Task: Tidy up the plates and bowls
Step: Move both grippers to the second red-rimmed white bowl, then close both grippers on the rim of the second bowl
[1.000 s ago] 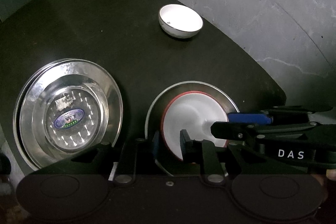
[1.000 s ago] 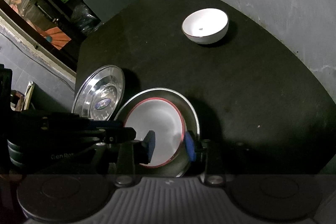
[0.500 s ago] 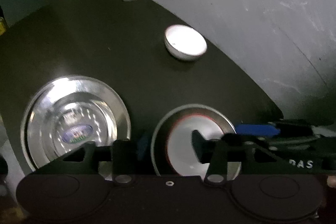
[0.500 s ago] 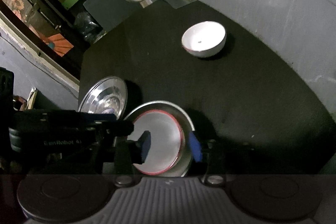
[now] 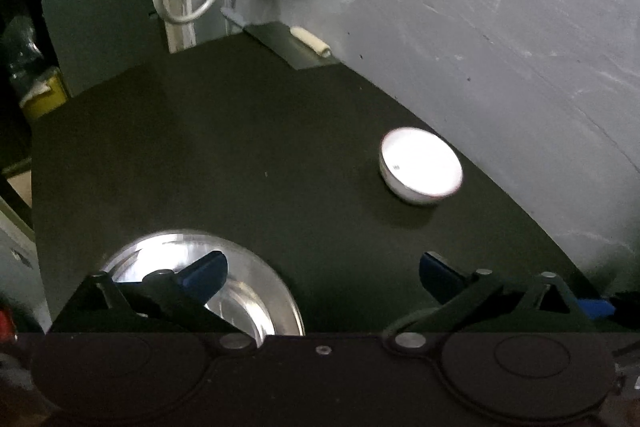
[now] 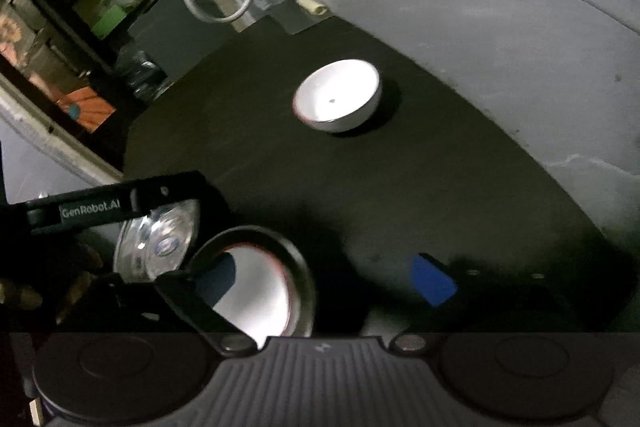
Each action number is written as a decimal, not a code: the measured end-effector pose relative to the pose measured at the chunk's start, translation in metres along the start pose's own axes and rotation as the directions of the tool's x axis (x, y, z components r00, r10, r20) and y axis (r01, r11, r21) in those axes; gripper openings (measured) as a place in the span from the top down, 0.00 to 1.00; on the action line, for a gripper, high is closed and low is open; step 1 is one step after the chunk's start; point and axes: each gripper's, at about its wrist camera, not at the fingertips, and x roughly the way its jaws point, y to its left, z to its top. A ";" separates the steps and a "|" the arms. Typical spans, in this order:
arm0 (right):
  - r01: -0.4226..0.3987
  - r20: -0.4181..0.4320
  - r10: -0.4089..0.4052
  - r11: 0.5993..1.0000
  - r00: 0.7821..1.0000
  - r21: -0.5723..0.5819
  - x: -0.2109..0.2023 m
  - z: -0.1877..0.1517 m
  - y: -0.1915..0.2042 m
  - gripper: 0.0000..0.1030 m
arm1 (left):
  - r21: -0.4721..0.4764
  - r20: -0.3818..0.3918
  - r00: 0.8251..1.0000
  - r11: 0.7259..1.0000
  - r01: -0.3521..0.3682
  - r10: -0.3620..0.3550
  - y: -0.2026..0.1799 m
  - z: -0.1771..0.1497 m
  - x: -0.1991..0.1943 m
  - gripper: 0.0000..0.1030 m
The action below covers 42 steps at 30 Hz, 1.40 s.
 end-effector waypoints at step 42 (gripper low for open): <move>0.151 0.212 -0.137 0.987 0.967 -0.048 0.097 0.086 -0.010 0.33 | 0.116 -0.034 0.999 0.993 0.014 -0.010 -0.045 0.082 0.135 0.03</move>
